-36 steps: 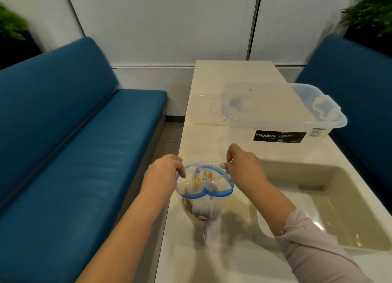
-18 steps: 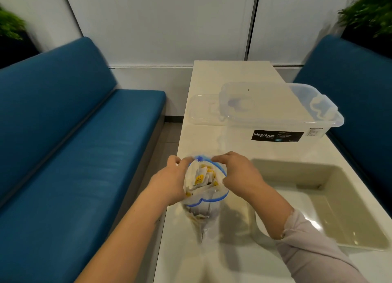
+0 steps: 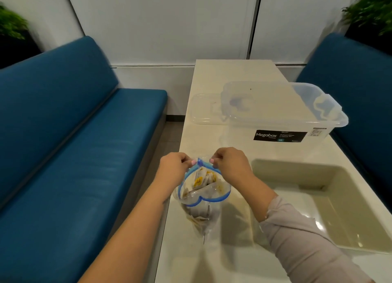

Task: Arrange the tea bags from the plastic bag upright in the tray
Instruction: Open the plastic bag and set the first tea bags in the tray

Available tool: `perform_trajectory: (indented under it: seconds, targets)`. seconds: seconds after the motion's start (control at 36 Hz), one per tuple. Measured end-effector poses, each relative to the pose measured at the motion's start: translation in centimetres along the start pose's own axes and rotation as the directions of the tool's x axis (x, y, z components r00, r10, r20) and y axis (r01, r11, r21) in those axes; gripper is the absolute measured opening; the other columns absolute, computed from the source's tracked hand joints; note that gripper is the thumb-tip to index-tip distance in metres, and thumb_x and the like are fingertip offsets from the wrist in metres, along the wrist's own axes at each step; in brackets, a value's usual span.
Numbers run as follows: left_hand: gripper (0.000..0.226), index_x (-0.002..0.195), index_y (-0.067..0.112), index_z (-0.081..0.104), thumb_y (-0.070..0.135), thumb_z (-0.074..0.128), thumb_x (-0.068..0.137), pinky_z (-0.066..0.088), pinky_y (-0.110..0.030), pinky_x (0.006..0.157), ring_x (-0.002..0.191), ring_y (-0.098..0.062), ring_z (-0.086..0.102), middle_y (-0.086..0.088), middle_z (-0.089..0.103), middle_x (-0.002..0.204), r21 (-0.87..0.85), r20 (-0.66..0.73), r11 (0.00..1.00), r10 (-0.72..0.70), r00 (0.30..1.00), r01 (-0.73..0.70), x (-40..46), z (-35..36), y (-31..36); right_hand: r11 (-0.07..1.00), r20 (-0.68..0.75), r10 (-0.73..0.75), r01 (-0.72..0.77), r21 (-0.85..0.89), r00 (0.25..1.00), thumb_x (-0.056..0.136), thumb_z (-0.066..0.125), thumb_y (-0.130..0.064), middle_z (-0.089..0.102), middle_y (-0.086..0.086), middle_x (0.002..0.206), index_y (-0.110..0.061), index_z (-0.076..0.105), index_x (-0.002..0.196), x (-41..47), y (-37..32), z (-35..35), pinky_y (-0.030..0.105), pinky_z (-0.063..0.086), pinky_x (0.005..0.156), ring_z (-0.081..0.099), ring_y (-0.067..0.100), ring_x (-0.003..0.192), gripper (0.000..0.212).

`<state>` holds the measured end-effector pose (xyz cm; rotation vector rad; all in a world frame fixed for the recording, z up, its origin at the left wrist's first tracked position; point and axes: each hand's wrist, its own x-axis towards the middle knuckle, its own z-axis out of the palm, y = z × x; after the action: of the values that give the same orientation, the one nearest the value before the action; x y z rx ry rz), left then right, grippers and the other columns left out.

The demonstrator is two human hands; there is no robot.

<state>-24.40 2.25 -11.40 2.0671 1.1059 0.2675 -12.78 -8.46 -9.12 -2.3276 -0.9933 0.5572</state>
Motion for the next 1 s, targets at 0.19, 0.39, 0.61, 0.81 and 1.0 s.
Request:
perform_trajectory:
  seconds: [0.19,0.39,0.61,0.81,1.0]
  targets:
    - [0.031,0.082,0.009,0.066,0.031,0.050,0.097,0.052,-0.029,0.070,0.074,-0.018,0.060,-0.007,0.066,0.078,-0.411,0.191,0.890,-0.126,0.973,0.196,-0.2,0.0,-0.8,0.908,0.095,0.119,-0.147,0.393,0.988,0.096,0.054,-0.016,0.065,0.005,0.068,-0.009,0.065,0.084,0.9,1.0,0.7,0.028,0.048,0.065,0.056,0.014,0.059,0.017]
    - [0.030,0.100,0.003,0.065,0.027,0.047,0.098,0.057,-0.031,0.055,0.067,-0.021,0.067,-0.011,0.069,0.076,-0.765,0.442,0.395,-0.253,0.861,0.509,-1.0,0.8,-1.6,0.612,0.274,0.268,-0.383,0.692,0.923,0.097,0.051,-0.010,0.055,0.006,0.071,-0.009,0.060,0.087,1.3,1.1,1.7,0.026,0.044,0.060,0.048,0.016,0.063,0.013]
    - [0.036,0.088,0.003,0.073,0.037,0.061,0.085,0.051,-0.049,0.073,0.090,-0.033,0.063,-0.020,0.069,0.092,-0.765,0.643,-0.179,-0.146,0.752,0.619,-2.0,3.1,-3.1,0.551,0.252,0.325,-0.399,0.733,0.911,0.089,0.064,-0.016,0.060,0.011,0.089,-0.013,0.056,0.079,1.4,1.0,3.0,0.041,0.053,0.082,0.058,0.027,0.087,0.013]
    - [0.041,0.125,0.011,0.058,0.037,0.038,0.099,0.053,-0.046,0.079,0.102,-0.031,0.063,-0.016,0.067,0.112,-0.934,0.351,-0.169,-0.245,0.904,0.316,-2.0,6.3,-5.2,0.922,-0.068,0.267,-0.234,0.307,0.961,0.073,0.069,-0.033,0.045,0.003,0.106,-0.013,0.044,0.106,0.5,-0.1,2.3,0.035,0.047,0.077,0.050,0.022,0.098,0.046]
    - [0.028,0.108,0.012,0.059,0.010,0.031,0.102,0.059,-0.029,0.067,0.083,-0.014,0.067,-0.007,0.067,0.098,-0.947,0.201,-0.305,-0.325,0.924,0.099,-3.3,8.0,-4.1,0.991,-0.249,0.134,-0.135,0.011,0.959,0.068,0.068,-0.045,0.038,0.000,0.111,-0.016,0.041,0.108,-1.5,-1.6,3.1,0.038,0.043,0.083,0.039,0.022,0.106,0.057]
